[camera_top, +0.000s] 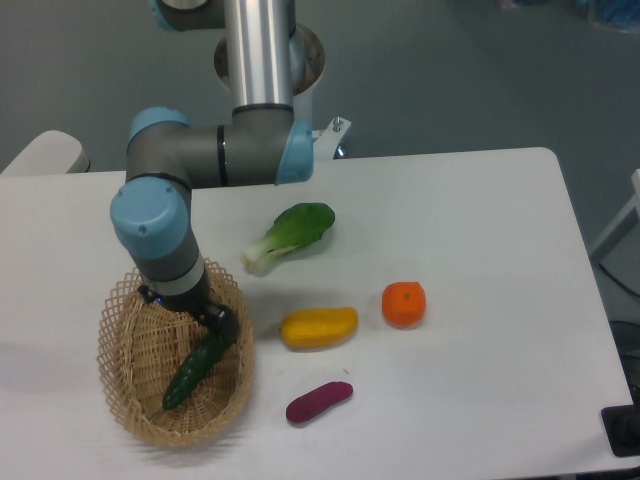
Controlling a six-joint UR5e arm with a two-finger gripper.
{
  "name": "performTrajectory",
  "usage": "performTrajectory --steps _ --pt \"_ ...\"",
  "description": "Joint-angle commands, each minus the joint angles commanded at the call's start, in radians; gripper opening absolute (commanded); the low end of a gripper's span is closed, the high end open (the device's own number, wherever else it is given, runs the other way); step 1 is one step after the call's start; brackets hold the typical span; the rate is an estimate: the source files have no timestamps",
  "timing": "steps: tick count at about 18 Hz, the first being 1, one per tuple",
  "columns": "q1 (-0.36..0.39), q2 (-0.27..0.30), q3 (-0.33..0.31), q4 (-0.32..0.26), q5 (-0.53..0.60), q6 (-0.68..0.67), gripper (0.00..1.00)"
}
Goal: Pick up the cucumber from the basket
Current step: 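Lower the open gripper onto the green cucumber in the basket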
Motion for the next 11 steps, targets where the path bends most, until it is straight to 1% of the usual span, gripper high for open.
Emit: performTrajectory --steps 3,5,6,11 --pt "-0.003 -0.014 0.005 0.011 -0.002 -0.071 1.0" --pt "-0.003 -0.026 0.009 0.029 -0.002 -0.106 1.0" --pt "-0.003 -0.031 0.012 0.038 -0.002 -0.114 1.0" --pt "-0.003 -0.054 0.031 0.04 -0.002 -0.117 1.0"
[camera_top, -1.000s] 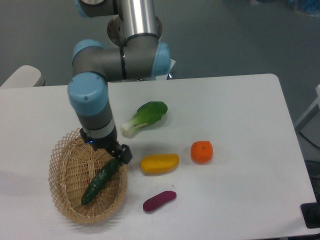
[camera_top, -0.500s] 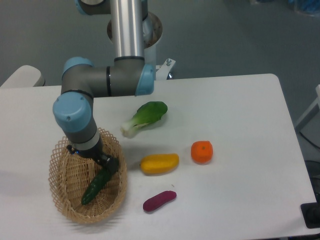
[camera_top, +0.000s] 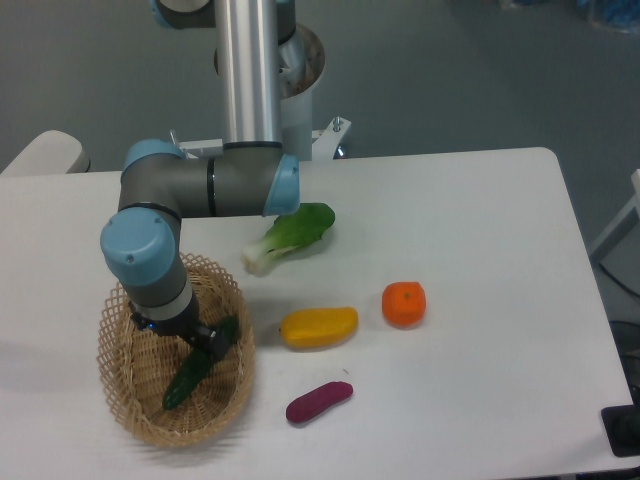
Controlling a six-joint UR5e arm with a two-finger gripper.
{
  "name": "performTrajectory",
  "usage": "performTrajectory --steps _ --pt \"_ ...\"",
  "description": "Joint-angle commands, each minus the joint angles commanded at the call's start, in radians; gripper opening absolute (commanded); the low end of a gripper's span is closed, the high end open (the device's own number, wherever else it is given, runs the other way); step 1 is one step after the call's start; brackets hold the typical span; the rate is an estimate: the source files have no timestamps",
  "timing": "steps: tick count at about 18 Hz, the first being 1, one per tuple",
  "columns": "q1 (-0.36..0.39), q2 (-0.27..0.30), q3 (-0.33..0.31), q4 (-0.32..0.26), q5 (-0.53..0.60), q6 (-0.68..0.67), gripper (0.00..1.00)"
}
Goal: Pick up the cucumber from the basket
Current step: 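Lower the open gripper onto the green cucumber in the basket, then close the gripper around the middle of the cucumber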
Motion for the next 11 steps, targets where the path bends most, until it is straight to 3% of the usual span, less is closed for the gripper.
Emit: performTrajectory --steps 11 --pt "0.0 -0.051 0.043 0.009 0.002 0.012 1.0"
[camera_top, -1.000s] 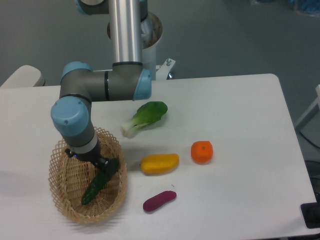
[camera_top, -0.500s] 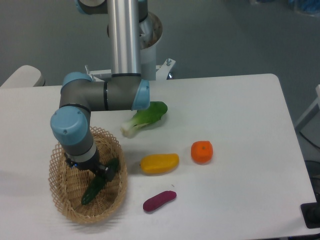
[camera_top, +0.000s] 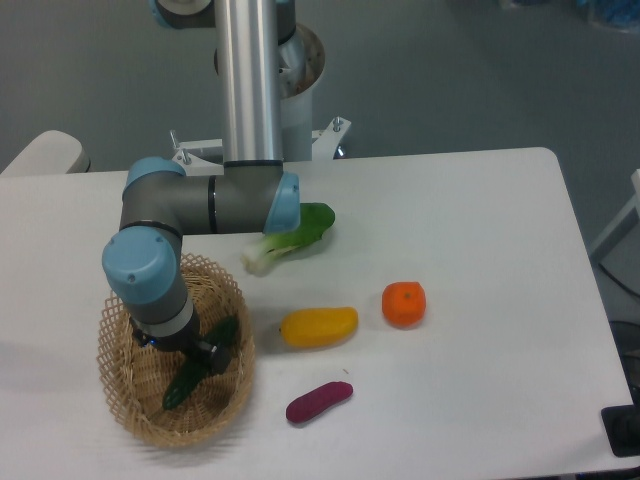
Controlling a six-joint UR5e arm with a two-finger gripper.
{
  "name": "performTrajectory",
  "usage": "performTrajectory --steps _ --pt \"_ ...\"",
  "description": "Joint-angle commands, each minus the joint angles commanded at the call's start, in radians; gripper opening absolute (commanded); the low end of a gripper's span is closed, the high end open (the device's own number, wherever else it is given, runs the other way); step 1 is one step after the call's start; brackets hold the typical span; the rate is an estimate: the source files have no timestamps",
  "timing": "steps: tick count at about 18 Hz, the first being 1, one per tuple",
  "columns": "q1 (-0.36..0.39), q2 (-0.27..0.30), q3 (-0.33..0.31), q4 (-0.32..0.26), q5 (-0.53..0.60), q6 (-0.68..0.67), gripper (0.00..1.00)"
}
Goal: Pick up the cucumber from the basket
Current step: 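Close the gripper around the middle of the cucumber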
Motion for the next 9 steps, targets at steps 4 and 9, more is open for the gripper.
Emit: performTrajectory --steps 4,9 --pt "0.0 -0.008 0.005 0.002 0.018 0.015 1.0" --pt "0.002 -0.005 0.006 0.0 0.018 0.055 0.53"
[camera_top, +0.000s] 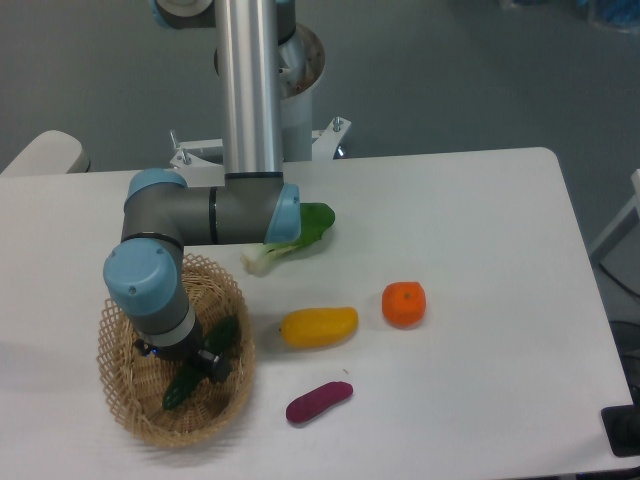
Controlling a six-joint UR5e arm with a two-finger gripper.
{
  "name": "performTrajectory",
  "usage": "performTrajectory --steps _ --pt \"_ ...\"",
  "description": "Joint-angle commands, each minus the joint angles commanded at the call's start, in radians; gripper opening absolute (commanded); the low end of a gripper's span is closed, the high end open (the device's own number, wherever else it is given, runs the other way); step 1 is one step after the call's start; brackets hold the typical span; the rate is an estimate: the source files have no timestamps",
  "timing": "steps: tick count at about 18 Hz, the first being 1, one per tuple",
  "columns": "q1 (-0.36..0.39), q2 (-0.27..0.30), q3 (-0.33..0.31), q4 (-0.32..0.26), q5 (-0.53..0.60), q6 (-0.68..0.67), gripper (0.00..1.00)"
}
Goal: Pick up the cucumber from the basket
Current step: 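Close the gripper around the middle of the cucumber, then lift the cucumber out of the basket and carry it toward the tangerine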
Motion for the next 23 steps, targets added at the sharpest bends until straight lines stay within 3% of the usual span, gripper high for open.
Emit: performTrajectory --steps 2,4,11,14,18,23 --pt "0.0 0.002 0.002 -0.003 0.0 0.023 0.34" --pt "0.002 0.003 0.003 -0.003 0.0 0.029 0.25" --pt "0.008 0.02 0.034 -0.02 0.0 0.038 0.21" --pt "0.011 0.057 0.043 -0.026 0.0 0.113 0.21" --pt "0.08 0.12 0.043 -0.028 -0.008 0.244 0.21" --pt "0.227 0.156 0.048 -0.038 -0.032 0.463 0.21"
